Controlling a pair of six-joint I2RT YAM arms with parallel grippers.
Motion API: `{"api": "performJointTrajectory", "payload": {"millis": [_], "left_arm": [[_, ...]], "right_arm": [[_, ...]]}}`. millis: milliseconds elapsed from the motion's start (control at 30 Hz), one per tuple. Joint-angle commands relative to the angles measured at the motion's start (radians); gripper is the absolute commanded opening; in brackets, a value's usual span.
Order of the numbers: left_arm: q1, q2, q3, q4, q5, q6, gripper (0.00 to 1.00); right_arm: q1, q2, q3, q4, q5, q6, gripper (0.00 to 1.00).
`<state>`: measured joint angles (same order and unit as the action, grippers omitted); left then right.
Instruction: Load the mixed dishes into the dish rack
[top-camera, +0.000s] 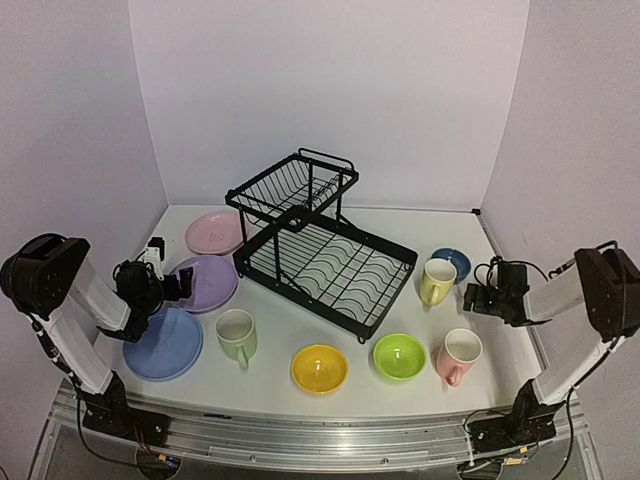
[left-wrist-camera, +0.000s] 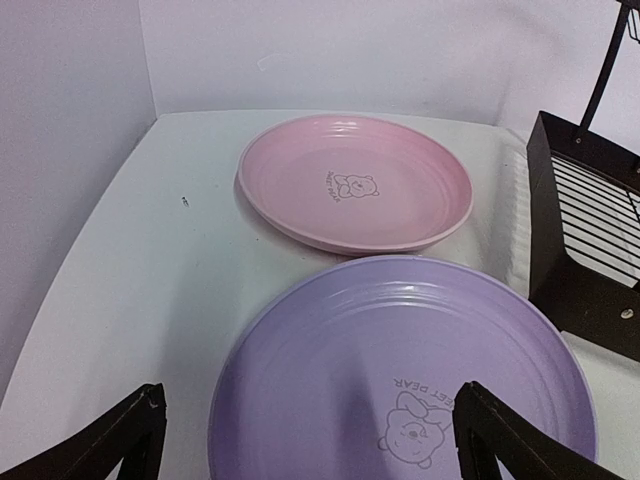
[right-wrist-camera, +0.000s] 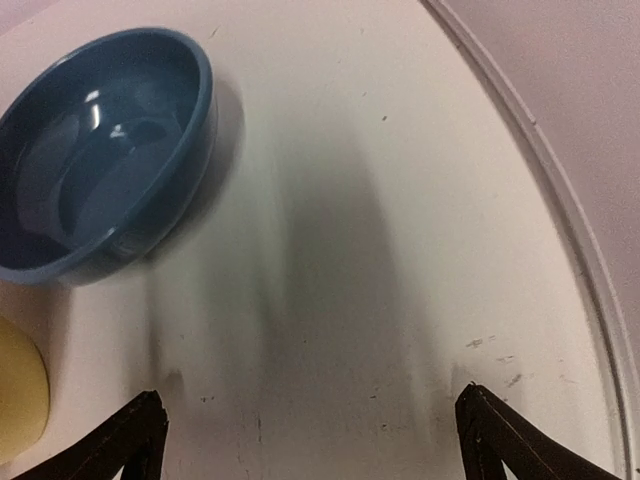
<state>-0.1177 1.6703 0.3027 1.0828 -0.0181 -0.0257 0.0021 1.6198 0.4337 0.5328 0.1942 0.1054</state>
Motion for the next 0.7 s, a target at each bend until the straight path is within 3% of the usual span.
{"api": "performJointTrajectory", "payload": {"millis": [0,100,200,267,467,567,667], "left_arm": [[0.004,-0.019,0.014,0.044,0.015,0.006,1.0],[0.005,-0.019,0.014,0.041,0.015,0.006,1.0],[0.004,-0.03,0.007,0.059,-0.001,0.003,1.0],[0.005,-0.104,0.028,-0.028,-0.057,-0.019,1.0],[0.005,-0.398,0.235,-0.634,-0.027,-0.006,1.0],[0.007,-0.492,0.363,-0.911,0.207,0.075,1.0],[0.007,-0.462,0.542,-1.323,0.42,0.227,1.0]], "right_arm": [[0.006,-0.17,0.12,-0.254,0.079,0.01,0.98],[0.006,-0.256,0.156,-0.309,0.062,-0.019,0.98],[0.006,-0.305,0.265,-0.477,0.019,0.014,0.98],[0.006,-0.314,0.343,-0.598,-0.07,0.047,0.98],[0.006,-0.313,0.54,-0.758,-0.393,0.181,0.94],[0.006,-0.297,0.617,-0.784,-0.511,0.241,0.94],[0.04,-0.274,0.71,-0.885,-0.53,0.236,0.93]]}}
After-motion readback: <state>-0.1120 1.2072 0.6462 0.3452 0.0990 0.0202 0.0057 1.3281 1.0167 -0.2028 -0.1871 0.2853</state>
